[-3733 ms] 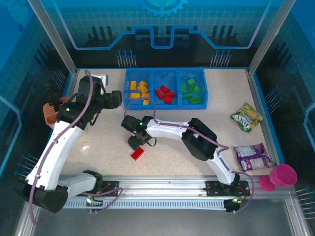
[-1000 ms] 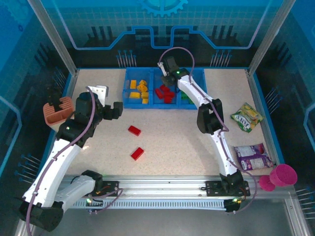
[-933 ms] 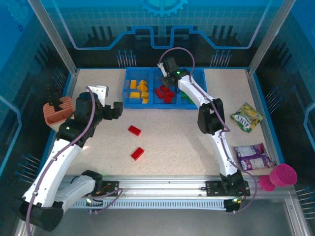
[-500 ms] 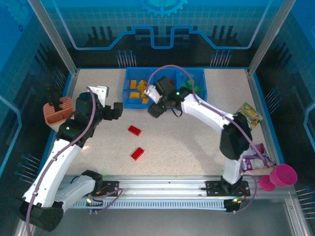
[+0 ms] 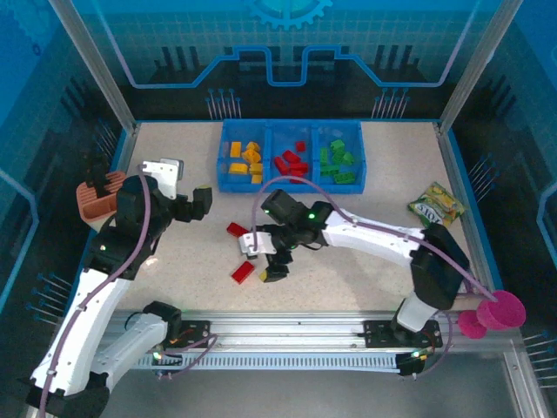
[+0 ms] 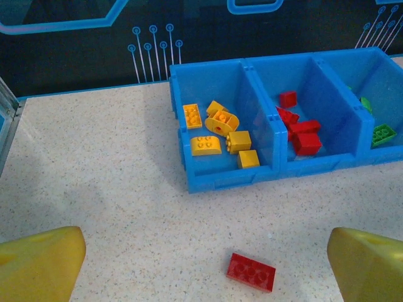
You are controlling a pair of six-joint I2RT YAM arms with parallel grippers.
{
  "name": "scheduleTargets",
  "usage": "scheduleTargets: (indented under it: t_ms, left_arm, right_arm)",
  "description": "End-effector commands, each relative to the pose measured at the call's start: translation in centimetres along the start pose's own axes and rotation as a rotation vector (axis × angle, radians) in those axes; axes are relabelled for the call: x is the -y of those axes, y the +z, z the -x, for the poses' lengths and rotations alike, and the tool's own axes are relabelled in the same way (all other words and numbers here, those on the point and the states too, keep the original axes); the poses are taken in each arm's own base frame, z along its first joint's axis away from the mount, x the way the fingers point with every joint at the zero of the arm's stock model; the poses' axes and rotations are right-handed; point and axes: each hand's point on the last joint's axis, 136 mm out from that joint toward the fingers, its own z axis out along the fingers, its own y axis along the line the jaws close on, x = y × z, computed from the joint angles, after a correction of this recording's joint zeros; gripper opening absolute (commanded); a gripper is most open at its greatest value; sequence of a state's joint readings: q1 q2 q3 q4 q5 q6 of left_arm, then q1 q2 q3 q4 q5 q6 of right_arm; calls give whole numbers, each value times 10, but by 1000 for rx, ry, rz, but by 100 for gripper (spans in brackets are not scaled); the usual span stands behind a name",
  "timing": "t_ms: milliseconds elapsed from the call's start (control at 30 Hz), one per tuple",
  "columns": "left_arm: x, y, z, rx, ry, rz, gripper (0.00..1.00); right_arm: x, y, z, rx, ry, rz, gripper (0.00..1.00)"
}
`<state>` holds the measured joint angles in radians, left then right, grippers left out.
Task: Sort the legos into containers by color
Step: Pick up the lego from the bottom-center of the table.
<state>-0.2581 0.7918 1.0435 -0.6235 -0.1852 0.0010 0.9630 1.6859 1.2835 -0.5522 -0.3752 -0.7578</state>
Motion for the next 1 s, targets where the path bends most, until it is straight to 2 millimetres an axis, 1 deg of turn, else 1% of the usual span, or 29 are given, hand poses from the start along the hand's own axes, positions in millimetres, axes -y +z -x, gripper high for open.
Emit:
scheduleTargets:
  t_ms: [0,67,133,267,367,433,500,567,633,700,767,833,900,967]
  left_arm:
    - [0,-5,-4,-17,-1,-12,99]
    - [1,-8,-6,-18,-3,-20,99]
    - [1,-9,-10,-22,-3,-23,99]
    - [0,-12,-13,-20,-2,-20,99]
    - [0,-13,-13,-11,-3,-22,99]
    - [1,-11,-13,-11,-4,-24,99]
    - [1,-10,-14,-14,-3,-23,99]
    - [1,-10,-15,-15,-3,-25,99]
    - [0,-9,-15,-14,2,-21,99]
    - [0,-8,-15,-14,4,-19,99]
    - [0,-8,-15,-14,5,-18,99]
    - [0,-7,-14,-11,6,-16,99]
    - [0,-6,-13,-10,8,-14,99]
    - [0,-4,-14,-15,8,-14,99]
  right_arm:
    - [-7,25,4,-36,-124,94,89]
    - [-3,44,-1,-81,-157,99,88]
    - [0,59,-1,-82,-165,109,88]
    - [0,83,-5,-114,-199,122,87]
    - [5,96,-11,-154,-233,83,87]
    - [13,104,-17,-179,-251,33,86]
    - [19,109,-21,-195,-255,3,85]
    - [20,113,-27,-218,-260,0,82]
    - [18,116,-35,-244,-274,9,78]
    - [17,119,-42,-266,-278,17,69]
    - [13,120,-49,-288,-277,39,67]
    - [8,120,-55,-307,-277,65,63]
    - [7,121,-61,-325,-275,73,55]
    - [7,121,-64,-338,-266,81,45]
